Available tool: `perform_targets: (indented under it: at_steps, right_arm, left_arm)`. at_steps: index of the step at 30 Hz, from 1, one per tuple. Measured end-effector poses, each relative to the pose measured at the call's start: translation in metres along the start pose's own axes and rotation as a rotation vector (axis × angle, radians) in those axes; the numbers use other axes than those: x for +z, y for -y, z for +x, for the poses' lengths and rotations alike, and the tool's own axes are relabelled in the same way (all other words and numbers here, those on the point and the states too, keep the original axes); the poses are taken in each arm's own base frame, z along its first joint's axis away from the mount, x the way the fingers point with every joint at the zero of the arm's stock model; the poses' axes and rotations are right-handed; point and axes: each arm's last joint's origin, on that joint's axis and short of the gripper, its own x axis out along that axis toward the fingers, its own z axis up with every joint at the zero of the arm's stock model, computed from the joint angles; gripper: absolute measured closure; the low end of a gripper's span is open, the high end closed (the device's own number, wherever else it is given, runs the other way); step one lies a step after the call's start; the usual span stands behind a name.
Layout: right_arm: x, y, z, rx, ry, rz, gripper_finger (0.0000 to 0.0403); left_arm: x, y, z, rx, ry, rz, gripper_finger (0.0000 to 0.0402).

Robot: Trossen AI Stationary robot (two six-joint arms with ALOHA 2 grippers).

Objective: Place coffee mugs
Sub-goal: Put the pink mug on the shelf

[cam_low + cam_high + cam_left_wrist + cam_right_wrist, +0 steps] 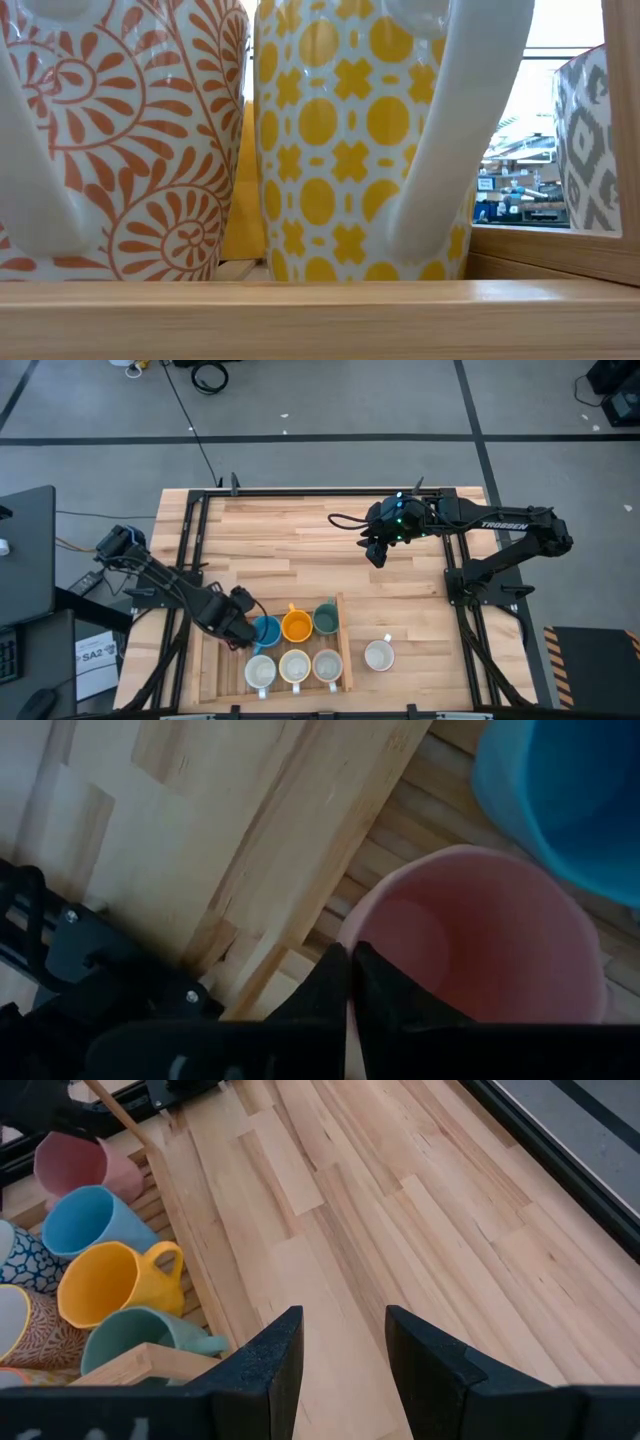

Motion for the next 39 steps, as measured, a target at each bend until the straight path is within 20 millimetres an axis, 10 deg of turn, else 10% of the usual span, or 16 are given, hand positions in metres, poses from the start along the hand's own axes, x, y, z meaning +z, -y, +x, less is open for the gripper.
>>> perform_targets:
  at_steps: [39]
  right_arm:
    - [0.0,0.0,0.0,0.0,0.002,0.0,0.0254]
  left_arm:
    - [-0.029,0.012,-0.015,0.003,0.074,-0.052,0.0379]
